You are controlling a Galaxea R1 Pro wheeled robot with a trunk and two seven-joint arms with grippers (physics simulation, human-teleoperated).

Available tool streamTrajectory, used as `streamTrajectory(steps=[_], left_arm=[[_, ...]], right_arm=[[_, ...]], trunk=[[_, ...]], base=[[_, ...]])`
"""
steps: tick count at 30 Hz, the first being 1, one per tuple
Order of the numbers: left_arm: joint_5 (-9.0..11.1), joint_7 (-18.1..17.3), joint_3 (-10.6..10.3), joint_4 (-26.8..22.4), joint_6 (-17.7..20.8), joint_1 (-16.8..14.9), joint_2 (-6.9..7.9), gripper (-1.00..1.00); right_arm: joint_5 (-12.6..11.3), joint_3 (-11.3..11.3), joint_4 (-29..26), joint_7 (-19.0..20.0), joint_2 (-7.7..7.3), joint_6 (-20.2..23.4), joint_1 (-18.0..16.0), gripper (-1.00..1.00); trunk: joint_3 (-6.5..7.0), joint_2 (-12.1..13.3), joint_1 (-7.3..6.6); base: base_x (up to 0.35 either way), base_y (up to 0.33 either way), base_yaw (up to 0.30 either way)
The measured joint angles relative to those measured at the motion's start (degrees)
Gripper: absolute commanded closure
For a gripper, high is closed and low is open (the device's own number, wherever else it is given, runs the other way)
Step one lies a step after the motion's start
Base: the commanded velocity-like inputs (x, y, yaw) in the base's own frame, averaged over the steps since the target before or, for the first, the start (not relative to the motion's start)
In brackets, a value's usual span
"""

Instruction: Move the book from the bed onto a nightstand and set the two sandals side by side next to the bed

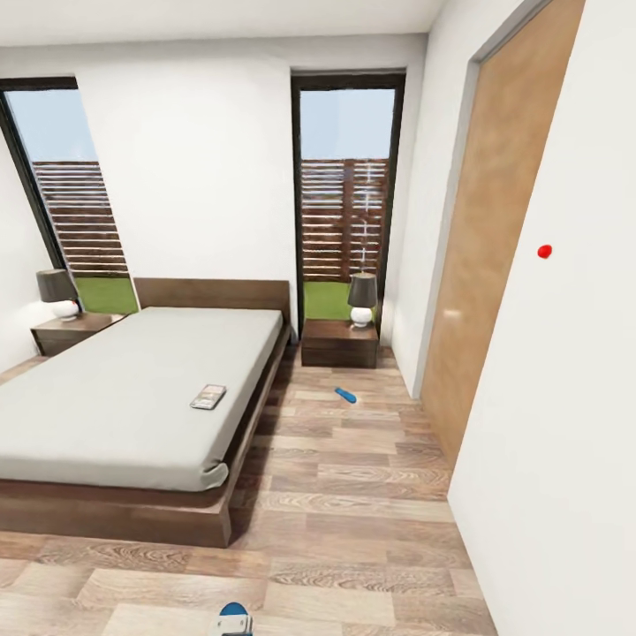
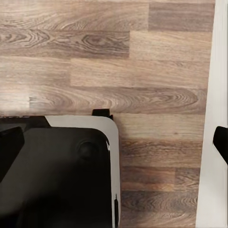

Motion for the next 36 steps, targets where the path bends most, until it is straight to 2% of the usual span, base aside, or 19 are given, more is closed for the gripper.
streamTrajectory(steps=[36], left_arm=[[0.00, 0.00, 0.00, 0.00, 0.00, 0.00, 0.00, 1.00]], right_arm=[[0.02, 0.00, 0.01, -0.08, 0.00, 0.00, 0.00, -1.00]], trunk=[[0.00, 0.00, 0.00]], base=[[0.305, -0.061, 0.000]])
